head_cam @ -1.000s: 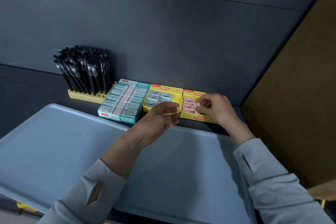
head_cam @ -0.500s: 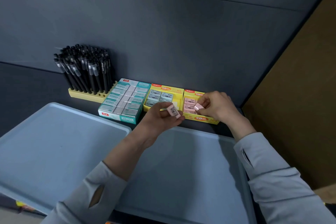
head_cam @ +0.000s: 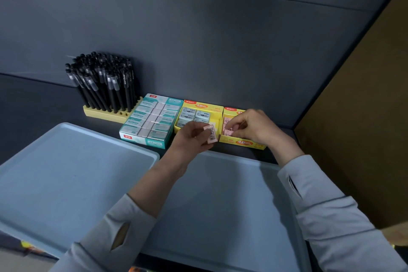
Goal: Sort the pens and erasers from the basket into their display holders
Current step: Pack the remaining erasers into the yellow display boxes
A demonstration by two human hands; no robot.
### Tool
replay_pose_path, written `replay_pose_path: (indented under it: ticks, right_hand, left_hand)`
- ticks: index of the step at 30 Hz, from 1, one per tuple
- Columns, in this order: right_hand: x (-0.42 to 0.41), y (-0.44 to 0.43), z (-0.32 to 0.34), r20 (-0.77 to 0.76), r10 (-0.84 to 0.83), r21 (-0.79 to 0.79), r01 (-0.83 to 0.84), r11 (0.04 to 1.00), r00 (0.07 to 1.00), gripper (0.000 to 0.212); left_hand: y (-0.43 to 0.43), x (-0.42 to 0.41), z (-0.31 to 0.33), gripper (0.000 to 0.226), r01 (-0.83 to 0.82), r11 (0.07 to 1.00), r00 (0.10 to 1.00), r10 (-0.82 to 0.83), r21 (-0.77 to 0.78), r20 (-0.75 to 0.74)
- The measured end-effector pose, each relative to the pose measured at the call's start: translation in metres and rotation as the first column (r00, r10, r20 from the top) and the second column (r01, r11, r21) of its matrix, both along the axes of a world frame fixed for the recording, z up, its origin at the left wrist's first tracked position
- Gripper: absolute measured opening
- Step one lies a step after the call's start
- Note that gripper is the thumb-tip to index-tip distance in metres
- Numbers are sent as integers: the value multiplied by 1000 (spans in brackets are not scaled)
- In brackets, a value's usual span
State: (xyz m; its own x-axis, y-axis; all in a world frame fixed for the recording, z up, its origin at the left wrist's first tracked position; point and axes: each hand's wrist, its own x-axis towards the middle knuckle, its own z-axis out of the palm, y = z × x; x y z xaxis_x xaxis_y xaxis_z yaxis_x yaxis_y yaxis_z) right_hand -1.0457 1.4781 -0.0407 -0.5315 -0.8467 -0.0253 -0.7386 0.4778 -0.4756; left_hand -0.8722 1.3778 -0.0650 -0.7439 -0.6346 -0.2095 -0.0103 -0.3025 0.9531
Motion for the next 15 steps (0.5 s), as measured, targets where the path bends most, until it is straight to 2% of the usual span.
replay_pose_path:
  ticks: [3,6,8,9,10,12,13,15]
  right_hand:
    - [1,0,-3,21,-36,-40,37,998,999,19]
    - [2,3,-5,21,-51,-62,52,997,998,12]
    - [2,5,-5,18,-108,-150,110,983,994,8]
    - [4,7,-4,85,-142,-214,157,964,986,8]
    - [6,9,-1,226,-142,-272,202,941,964,10]
    - [15,15,5,545,-38,-319,249,914,838,14]
    - [19,18,8,629,11,-323,249,913,777,14]
    - [18,25,9,662,28,-341,267,901,749,10]
  left_hand:
    - [-2,-1,-3,7,-11,992,999,15,-123,33]
    - [-2,-5,-4,10,-33,995,999,33,-91,-4]
    - [0,-11,-1,10,-19,997,999,17,-68,-38]
    - [2,-14,1,7,-10,997,999,6,-71,-54]
    - [4,-18,4,6,-5,996,998,0,-87,-61]
    - [5,-28,8,10,0,992,999,-7,-130,-52]
    - [5,-33,9,12,2,989,999,-8,-146,-42]
    - [4,-42,8,21,4,974,1000,-1,-227,15]
